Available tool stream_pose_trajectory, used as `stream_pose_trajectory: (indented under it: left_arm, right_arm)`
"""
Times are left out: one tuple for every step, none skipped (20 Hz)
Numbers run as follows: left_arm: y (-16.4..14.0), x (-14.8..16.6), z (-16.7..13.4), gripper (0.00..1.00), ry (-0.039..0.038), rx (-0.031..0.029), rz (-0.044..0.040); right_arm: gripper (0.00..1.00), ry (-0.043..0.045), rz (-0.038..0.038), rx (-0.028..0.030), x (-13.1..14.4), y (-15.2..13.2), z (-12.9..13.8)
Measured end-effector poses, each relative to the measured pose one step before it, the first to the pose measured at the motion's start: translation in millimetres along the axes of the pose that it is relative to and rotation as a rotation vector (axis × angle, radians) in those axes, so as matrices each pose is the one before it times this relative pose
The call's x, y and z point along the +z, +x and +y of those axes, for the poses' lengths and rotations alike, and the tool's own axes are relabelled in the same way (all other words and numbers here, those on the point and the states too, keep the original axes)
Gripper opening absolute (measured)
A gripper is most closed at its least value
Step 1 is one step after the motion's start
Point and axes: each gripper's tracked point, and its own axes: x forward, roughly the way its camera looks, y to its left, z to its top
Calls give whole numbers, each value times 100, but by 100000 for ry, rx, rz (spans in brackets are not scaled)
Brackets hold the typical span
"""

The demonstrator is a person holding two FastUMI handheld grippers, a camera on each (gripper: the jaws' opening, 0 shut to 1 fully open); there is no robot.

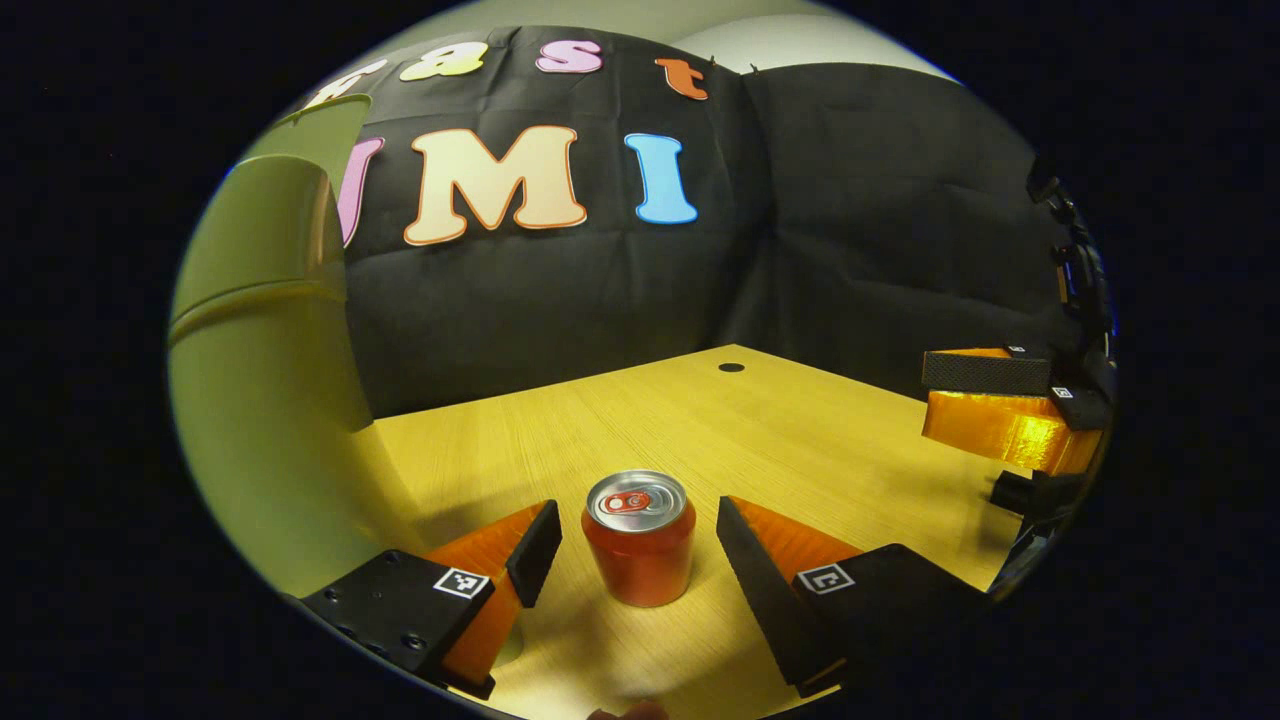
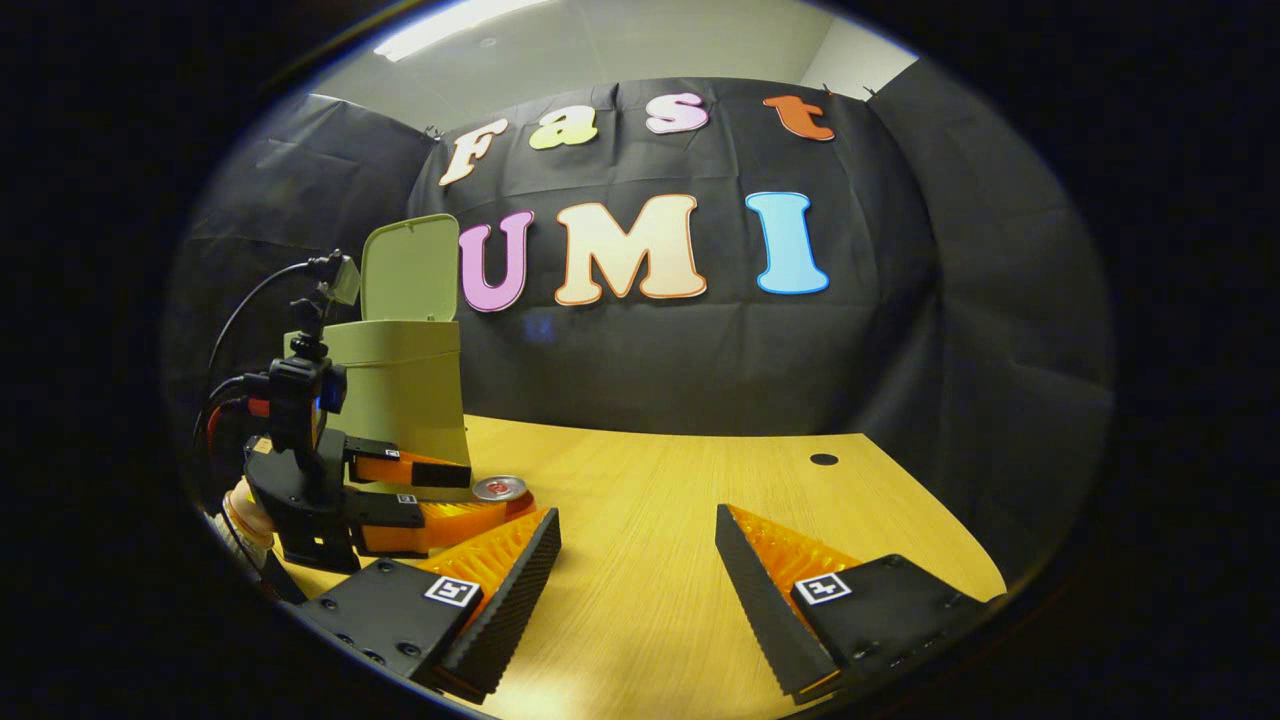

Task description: Press the lid of the desktop garbage bin to open it, pick up the crumpled paper on the desktop and throw it into the bin, then pick up the pop can on the desktop and drop it into the bin, and finally close the garbage bin lid.

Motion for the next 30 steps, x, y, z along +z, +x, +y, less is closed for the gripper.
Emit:
stream_pose_trajectory:
  left_arm:
    - [496,-287,-147,96,14,-222,1380]
    - [301,-321,51,96,273,12,1367]
    - [516,-271,89,95,243,451,1715]
    - [276,-294,64,95,-10,219,1391]
    - [364,-282,-77,95,-101,-144,1322]
    - [300,-268,26,95,-125,178,1176]
    - [405,-221,120,96,-62,533,1400]
    - [264,-383,75,96,-71,338,1653]
    - [316,-265,146,95,-483,269,1364]
    - [267,-284,23,96,-603,-412,980]
    - [162,-24,-4,96,-823,-166,545]
    - [-62,-64,-175,93,-1038,-636,-243]
    - [-3,13,-74,90,-713,-250,-237]
    - [-80,4,115,85,-228,-138,-298]
    - [-8,64,-33,83,140,69,-411]
    - [-101,157,-130,80,372,-340,-303]
    - [-196,304,60,80,430,78,-285]
    - [-158,356,32,79,790,159,-596]
    - [-375,639,-17,79,905,105,-1168]
    - [-717,874,-218,79,1013,-591,-1813]
    - [-843,932,-366,79,1106,-895,-1854]
    - [-931,919,-573,78,1131,-1047,-1802]
    - [-833,1141,-355,79,1084,-1152,-2014]
    - [-812,1183,-282,78,806,-1104,-1990]
    - [-776,1122,-255,78,495,-1229,-1229]
    - [-889,1068,-245,78,-62,-1438,-1300]
    - [-812,1305,-225,78,-693,-1493,-1524]
    - [-804,1088,-196,78,-920,-1420,-1058]
    - [-735,1230,-23,78,-1019,-863,-1222]
    - [-784,1351,106,78,-55,-354,-1431]
  right_arm:
    - [98,782,34,-514,-44,-52,-385]
    - [98,1213,-3,-388,-11,-117,-326]
    - [98,1170,1,-396,32,-95,-279]
    - [98,838,-387,-622,132,-64,-356]
    - [98,595,-560,-803,157,-193,-403]
    - [98,471,-598,-440,216,-101,-297]
    - [98,442,-765,-94,237,-206,-78]
    - [98,427,-614,-35,248,-183,-40]
    - [97,355,-512,-48,189,-99,-142]
    - [96,171,-469,15,143,-199,-29]
    - [96,-12,-197,155,79,-24,3]
    - [96,-161,614,-98,-97,4,-10]
    - [96,-268,312,-370,-178,64,-129]
    - [96,-468,612,-339,-92,159,-113]
    - [96,-234,740,-161,-279,36,3]
    - [96,-181,636,293,-117,43,131]
    - [96,-150,396,631,-160,23,253]
    - [96,-331,261,747,1,101,345]
    - [96,-476,109,598,-185,101,232]
    - [96,-439,401,290,-82,69,250]
    - [96,-445,366,506,-189,212,206]
    - [96,-421,179,614,-77,185,347]
    - [96,-347,221,624,-126,83,346]
    - [96,-216,-90,447,24,186,247]
    - [96,-253,-207,254,72,190,193]
    - [96,-493,-608,32,112,192,182]
    - [96,-410,-569,287,436,-316,421]
    - [96,-128,-241,876,54,70,478]
    - [96,-76,-205,1117,-14,79,443]
    - [96,-163,315,885,-80,67,406]
